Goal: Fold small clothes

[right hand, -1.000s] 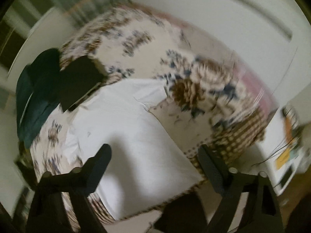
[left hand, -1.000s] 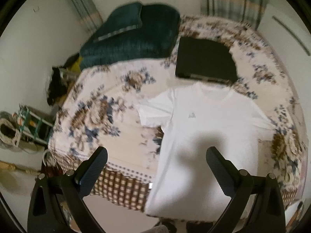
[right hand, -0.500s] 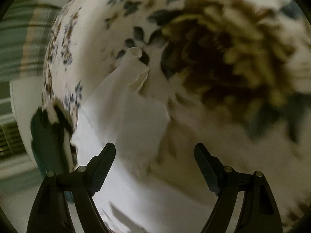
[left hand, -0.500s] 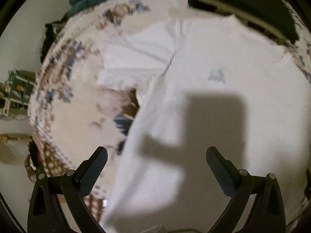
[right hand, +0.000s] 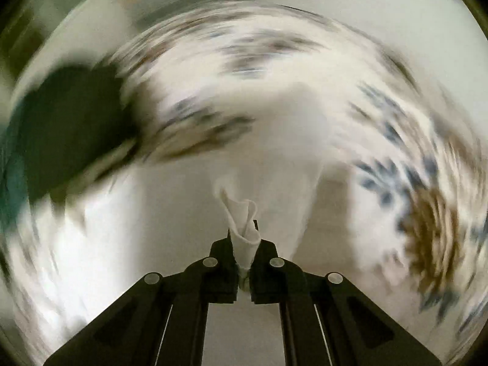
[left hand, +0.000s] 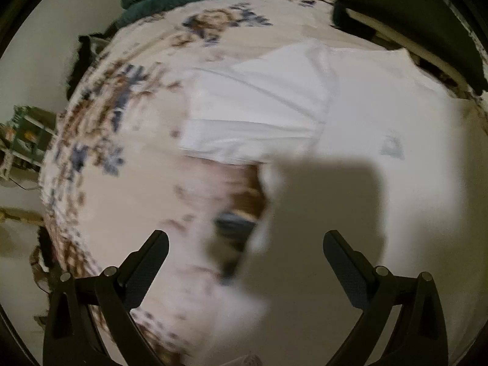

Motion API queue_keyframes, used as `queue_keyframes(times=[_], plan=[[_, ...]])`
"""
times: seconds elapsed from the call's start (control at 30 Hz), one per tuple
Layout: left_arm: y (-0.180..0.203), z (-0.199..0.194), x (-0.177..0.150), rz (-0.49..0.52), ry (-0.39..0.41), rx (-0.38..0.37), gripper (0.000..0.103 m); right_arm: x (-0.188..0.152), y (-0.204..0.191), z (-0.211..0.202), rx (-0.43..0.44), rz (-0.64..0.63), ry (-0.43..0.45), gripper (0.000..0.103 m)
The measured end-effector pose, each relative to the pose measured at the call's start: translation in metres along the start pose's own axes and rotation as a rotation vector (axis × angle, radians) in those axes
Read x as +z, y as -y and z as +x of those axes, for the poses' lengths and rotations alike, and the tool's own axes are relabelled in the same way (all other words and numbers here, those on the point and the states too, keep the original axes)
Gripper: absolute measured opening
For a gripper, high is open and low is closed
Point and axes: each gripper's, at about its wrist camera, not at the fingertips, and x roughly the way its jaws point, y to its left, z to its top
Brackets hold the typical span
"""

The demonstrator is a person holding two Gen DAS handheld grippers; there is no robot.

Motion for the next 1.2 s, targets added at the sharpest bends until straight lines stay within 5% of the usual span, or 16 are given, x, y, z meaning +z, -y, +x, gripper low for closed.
queue_keyframes(times=[0.2, 0.3, 0.4, 0.47, 0.6, 0.73, 0.83, 0.9, 1.03, 1.13, 1.2], plan=[[-0.052, 0.024, -0.007, -0.044, -0.044, 0.037, 0.103, -0.058, -0.130, 0.046, -0.056, -0.430, -0.138, 0.006], [-0.073, 0.032, -0.009, -0.075, -0.054, 0.040, 0.103, -0.071, -0.142, 0.057, -0.005, -0.427, -0.246, 0.021], [-0.088, 0.038, -0.007, -0.108, -0.070, 0.022, 0.103, -0.073, -0.132, 0.046, 0.167, -0.348, -0.346, 0.050], [-0.097, 0.043, -0.002, -0.137, -0.071, -0.009, 0.103, -0.072, -0.118, 0.034, 0.245, -0.279, -0.362, 0.054], [-0.102, 0.058, 0.015, -0.215, -0.101, -0.172, 0.103, -0.064, -0.082, 0.028, 0.219, -0.134, -0.350, 0.060], [-0.109, 0.087, 0.036, -0.433, -0.150, -0.465, 0.098, -0.065, -0.053, 0.043, 0.152, 0.008, -0.366, 0.060], [-0.109, 0.106, 0.049, -0.561, -0.167, -0.582, 0.093, -0.067, -0.024, 0.061, 0.137, 0.133, -0.388, 0.060], [-0.109, 0.113, 0.059, -0.618, -0.139, -0.592, 0.080, -0.068, -0.013, 0.068, 0.119, 0.182, -0.395, 0.060], [-0.114, 0.114, 0.071, -0.706, -0.113, -0.576, 0.006, -0.076, 0.008, 0.078, 0.096, 0.251, -0.395, 0.060], [-0.112, 0.093, 0.081, -0.663, -0.024, -0.548, 0.004, -0.081, 0.020, 0.079, 0.091, 0.259, -0.388, 0.060], [-0.090, 0.058, 0.094, -0.512, 0.088, -0.490, 0.004, -0.086, 0.034, 0.074, 0.087, 0.257, -0.385, 0.060]])
